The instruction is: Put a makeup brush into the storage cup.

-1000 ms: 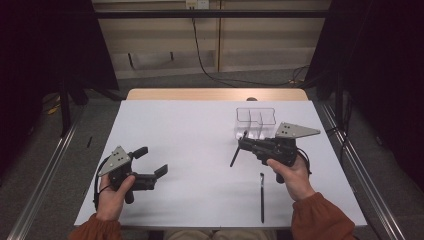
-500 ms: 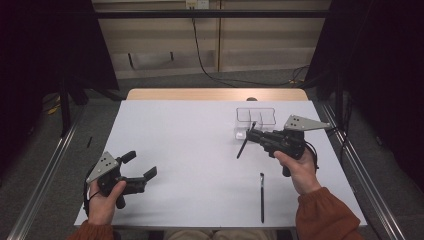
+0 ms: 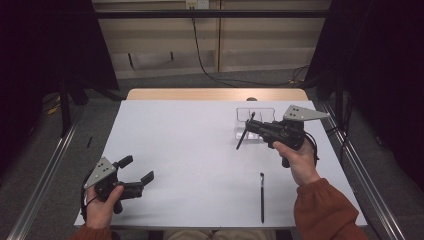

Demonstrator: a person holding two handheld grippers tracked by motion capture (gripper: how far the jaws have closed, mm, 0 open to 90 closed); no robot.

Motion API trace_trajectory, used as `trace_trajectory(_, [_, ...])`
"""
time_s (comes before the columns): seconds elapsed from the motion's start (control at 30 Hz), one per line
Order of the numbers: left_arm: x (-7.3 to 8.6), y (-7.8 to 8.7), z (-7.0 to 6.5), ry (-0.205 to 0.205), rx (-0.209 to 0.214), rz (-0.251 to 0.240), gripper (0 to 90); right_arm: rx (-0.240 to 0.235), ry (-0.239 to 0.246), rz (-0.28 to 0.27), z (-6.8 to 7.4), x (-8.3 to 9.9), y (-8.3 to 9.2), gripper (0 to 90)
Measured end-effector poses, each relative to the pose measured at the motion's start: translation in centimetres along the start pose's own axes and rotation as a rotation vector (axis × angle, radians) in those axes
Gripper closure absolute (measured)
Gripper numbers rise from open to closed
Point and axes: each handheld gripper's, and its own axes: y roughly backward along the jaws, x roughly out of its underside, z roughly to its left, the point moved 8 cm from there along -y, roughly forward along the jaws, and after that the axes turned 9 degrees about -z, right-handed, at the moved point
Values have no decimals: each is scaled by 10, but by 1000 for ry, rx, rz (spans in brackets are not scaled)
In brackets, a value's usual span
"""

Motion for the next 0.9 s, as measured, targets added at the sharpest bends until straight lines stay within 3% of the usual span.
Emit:
trace_trajectory(0.2, [-1,3,-2,-27,-1,-9,23,31,1,6,-12,-11,-1,843])
trace_trajectory(0.3, [0,5,2,-24,-30,-5,23,53,9,16,-22,-16,0,842])
trace_trajectory(0.47, [-2,6,1,-20,-31,-14,23,88,20,21,-35,-23,0,843])
trace_trajectory(0.9, [-2,6,-2,-39,-12,-10,23,152,46,35,-61,-43,-24,842])
